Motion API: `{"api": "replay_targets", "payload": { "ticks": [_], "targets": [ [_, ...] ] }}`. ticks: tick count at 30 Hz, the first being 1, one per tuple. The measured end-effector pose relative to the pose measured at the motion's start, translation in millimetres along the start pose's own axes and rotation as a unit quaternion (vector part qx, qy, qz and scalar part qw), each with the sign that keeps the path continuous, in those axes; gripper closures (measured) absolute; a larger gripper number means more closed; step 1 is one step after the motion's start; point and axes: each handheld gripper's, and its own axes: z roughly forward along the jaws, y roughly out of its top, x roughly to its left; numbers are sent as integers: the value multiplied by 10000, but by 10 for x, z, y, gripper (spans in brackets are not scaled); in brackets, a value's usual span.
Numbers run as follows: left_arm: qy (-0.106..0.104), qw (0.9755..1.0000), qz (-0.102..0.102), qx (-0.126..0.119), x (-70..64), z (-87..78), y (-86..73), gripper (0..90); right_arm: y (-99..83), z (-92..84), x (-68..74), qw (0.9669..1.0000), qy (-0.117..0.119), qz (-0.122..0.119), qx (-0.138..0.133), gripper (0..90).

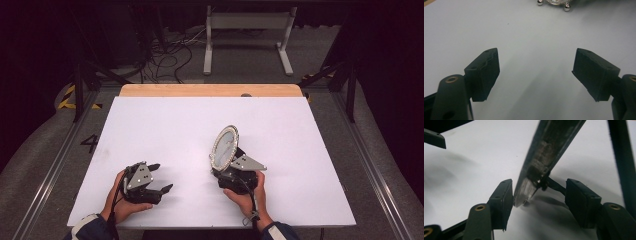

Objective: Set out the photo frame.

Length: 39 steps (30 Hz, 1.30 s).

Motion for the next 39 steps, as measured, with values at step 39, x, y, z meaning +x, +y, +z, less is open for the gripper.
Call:
{"api": "replay_targets", "payload": {
  "ticks": [39],
  "targets": [
    [18,9999,-73,131,14,49,-27,210,149,-221,-277,9959,839,41,321,640]
  ]
}}
